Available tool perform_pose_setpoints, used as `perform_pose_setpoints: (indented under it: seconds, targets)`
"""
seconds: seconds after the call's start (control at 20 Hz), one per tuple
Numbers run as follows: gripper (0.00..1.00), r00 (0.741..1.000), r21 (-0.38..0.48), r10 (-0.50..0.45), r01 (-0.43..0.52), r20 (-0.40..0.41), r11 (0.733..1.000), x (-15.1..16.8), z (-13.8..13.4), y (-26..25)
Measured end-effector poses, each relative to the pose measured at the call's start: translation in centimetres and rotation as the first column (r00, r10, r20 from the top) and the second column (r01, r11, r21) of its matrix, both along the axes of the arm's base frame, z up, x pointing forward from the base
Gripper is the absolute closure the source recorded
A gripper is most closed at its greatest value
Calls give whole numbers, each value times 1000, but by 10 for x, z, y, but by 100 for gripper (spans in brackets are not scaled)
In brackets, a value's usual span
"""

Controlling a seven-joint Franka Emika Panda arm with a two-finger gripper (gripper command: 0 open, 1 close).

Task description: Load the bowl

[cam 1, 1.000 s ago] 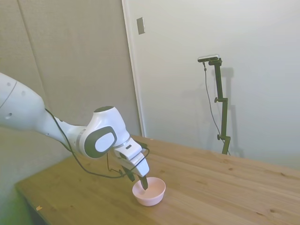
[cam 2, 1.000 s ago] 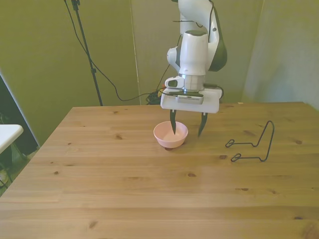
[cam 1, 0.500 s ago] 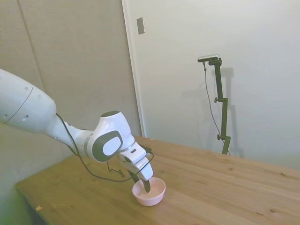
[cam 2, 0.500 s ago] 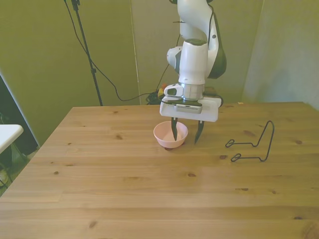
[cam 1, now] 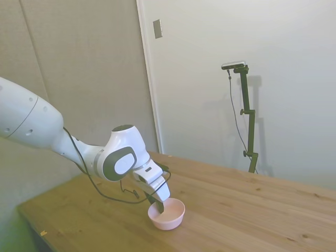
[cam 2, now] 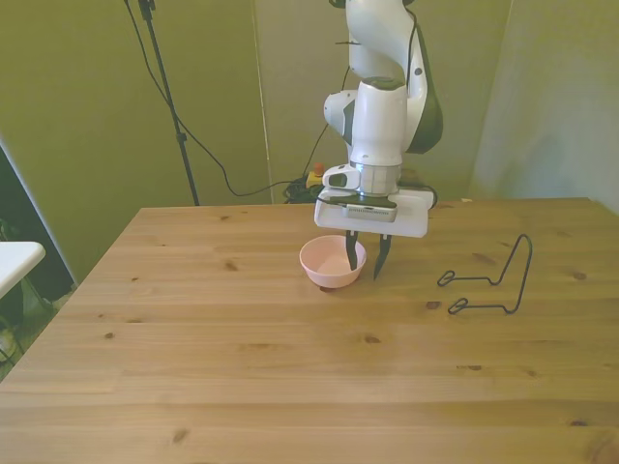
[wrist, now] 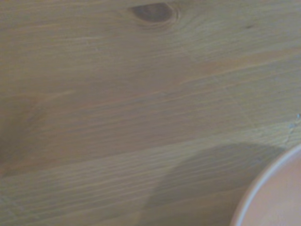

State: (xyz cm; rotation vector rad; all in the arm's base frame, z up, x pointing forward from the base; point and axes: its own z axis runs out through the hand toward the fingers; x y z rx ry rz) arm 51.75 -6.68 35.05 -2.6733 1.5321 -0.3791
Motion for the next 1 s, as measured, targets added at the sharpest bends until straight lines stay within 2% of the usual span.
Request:
perform_pose_setpoints:
  seconds: [0.5,0.65,0.8,0.85,1.0]
  targets:
    - [100,998,55,21,-24,55,998,5,33,13]
    - [100,995,91,38,-47,92,995,11,63,31]
    - [100,988,112,66,-81,136,990,19,107,54]
    - [100,985,115,79,-97,153,989,23,129,62]
    - [100,982,169,94,-122,165,978,23,128,67]
